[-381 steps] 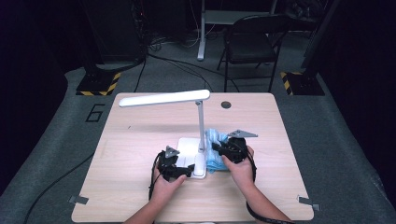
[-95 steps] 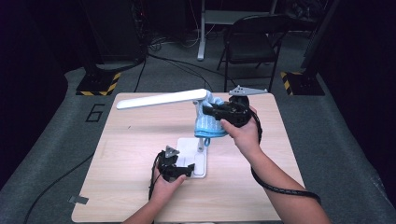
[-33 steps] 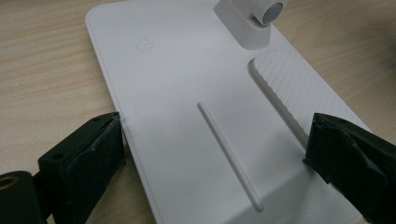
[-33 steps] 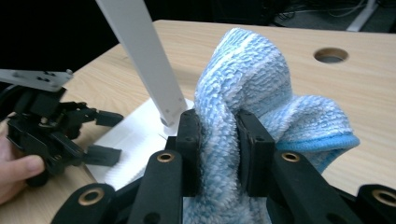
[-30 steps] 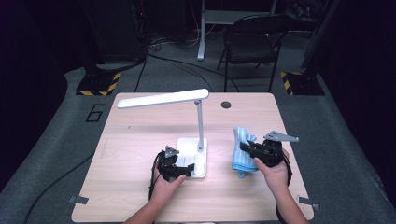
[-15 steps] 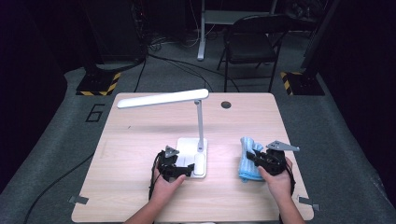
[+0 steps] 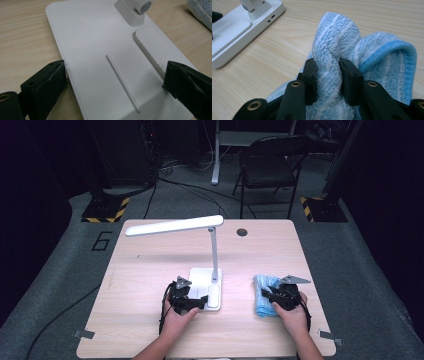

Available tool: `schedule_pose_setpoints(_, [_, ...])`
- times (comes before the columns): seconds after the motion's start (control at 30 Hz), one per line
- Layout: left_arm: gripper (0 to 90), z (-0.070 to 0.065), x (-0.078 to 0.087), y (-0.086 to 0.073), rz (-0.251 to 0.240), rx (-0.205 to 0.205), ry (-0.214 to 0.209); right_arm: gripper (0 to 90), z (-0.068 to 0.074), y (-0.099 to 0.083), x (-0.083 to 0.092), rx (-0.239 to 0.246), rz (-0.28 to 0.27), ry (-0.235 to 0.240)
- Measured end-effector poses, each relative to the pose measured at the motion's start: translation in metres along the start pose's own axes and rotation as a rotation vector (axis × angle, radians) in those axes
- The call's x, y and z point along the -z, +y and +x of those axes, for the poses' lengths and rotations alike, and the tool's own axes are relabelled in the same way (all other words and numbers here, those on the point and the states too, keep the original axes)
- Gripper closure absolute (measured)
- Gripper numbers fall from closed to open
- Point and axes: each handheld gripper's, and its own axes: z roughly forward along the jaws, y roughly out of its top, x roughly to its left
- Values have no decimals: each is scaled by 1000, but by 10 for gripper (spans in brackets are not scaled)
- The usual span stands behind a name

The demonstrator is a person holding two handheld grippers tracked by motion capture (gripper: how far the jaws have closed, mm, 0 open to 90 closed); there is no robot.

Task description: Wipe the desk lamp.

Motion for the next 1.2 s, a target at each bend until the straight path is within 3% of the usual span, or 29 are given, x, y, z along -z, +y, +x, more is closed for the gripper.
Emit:
schedule_pose_setpoints(0.1, [43,0,0,0,2,-6,0,637,4,0,-1,26,6,-25])
schedule_pose_setpoints(0.2, [42,0,1,-1,0,-10,-2,577,7,0,-1,19,-5,-20])
schedule_pose_setpoints(0.43, [41,1,1,-1,2,-25,-5,534,8,-1,0,8,-13,-14])
schedule_pose_setpoints(0.63, [62,4,3,-1,-8,-11,-20,459,11,1,9,-13,-91,-24])
schedule_pose_setpoints(0.7, [88,5,4,-2,-15,11,-23,448,13,3,14,-20,-121,-34])
schedule_pose_setpoints(0.73, [100,6,5,-2,-14,-2,-20,443,14,4,16,-15,-130,-44])
schedule_pose_setpoints(0.77, [116,6,5,-2,-23,9,-16,436,15,4,18,-15,-138,-50])
schedule_pose_setpoints(0.8, [141,8,6,-2,-16,-12,-14,427,16,6,20,-4,-148,-58])
schedule_pose_setpoints(0.9, [160,10,7,-3,-23,-7,-20,413,23,10,26,15,-172,-80])
schedule_pose_setpoints(1.0, [169,10,9,-2,-17,-25,-10,403,33,15,27,24,-174,-57])
schedule_pose_setpoints(1.2, [188,15,20,3,-62,-12,-24,393,60,22,17,79,-159,-14])
